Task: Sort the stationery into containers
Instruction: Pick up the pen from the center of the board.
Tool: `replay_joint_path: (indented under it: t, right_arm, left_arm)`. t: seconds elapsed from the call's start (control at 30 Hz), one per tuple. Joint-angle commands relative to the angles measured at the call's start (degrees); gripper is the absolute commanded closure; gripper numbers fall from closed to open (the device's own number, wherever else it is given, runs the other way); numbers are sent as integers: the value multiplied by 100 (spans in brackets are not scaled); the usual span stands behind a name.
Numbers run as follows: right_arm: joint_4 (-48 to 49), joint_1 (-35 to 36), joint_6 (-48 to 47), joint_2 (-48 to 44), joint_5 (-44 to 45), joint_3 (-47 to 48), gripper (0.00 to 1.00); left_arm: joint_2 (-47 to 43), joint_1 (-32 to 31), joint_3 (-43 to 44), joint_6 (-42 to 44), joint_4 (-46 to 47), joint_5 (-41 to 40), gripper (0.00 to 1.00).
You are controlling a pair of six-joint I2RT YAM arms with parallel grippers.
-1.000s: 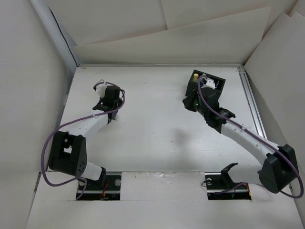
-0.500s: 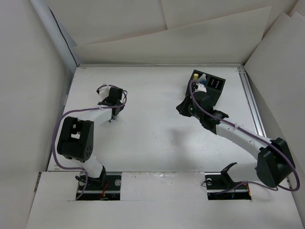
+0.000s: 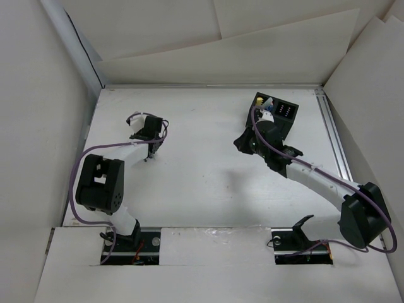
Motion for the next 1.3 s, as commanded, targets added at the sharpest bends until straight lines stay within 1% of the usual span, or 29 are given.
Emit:
replay_joint_path:
  t: [0.0, 0.03, 0.4, 0.47, 0.77, 1.03, 1.17, 1.23, 1.27]
  right_arm:
    - [237, -17, 19, -67, 31, 16, 94]
    - [237, -17, 19, -67, 31, 16, 93]
    - [237, -69, 19, -128, 31, -36, 93]
    - [237, -69, 19, -181, 31, -36, 93]
    - [237, -69, 19, -181, -22, -36, 93]
    - [237, -69, 19, -181, -22, -36, 93]
    - [237, -69, 19, -181, -22, -36, 92]
    - [237, -69, 19, -181, 48, -36, 88]
    - [237, -69, 19, -181, 48, -36, 85]
  left_arm:
    - [30, -7, 20, -93, -187, -257, 82]
    - [31, -7, 73, -93, -239, -258, 82]
    - [303, 46, 126, -146, -301, -180, 82]
    - [355, 186, 48, -146, -144, -4, 82]
    - [409, 187, -68, -32, 95, 234, 82]
    - [523, 187, -68, 21, 270, 410, 86]
    - [523, 187, -68, 73, 270, 463, 87]
    - [523, 187, -68, 126, 270, 515, 91]
    - [523, 187, -68, 127, 270, 516, 91]
